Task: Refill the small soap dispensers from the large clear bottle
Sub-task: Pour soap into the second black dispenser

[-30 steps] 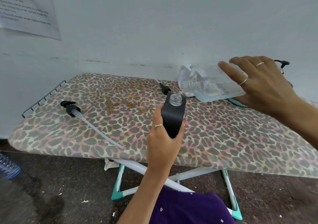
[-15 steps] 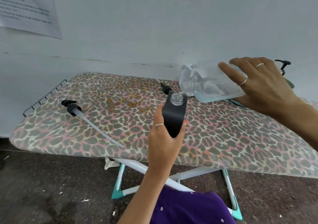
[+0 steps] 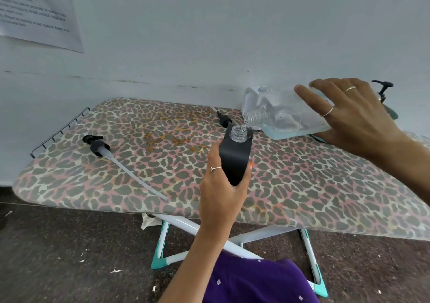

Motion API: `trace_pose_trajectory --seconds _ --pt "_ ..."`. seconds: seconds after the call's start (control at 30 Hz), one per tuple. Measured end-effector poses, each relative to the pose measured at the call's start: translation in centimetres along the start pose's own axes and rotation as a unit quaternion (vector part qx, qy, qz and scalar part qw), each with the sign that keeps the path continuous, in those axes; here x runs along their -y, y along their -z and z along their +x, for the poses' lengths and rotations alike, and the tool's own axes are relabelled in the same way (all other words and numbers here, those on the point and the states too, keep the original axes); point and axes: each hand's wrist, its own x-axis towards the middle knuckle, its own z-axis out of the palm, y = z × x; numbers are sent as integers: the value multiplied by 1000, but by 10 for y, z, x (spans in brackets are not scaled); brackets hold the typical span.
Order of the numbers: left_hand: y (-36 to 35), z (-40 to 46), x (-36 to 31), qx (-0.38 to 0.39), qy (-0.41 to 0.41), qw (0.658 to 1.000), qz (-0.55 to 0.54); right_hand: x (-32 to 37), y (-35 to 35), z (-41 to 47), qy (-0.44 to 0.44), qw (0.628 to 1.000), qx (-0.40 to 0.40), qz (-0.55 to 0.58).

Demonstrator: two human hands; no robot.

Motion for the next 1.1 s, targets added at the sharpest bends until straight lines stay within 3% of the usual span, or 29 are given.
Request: trace_pose_trajectory --seconds 0.83,1.1 --pt "-3 5 9 28 -24 998 -58 13 -6 -3 -27 999 -2 26" --pt "0 7 8 19 -12 997 -76 31 -16 -13 -90 991 0 97"
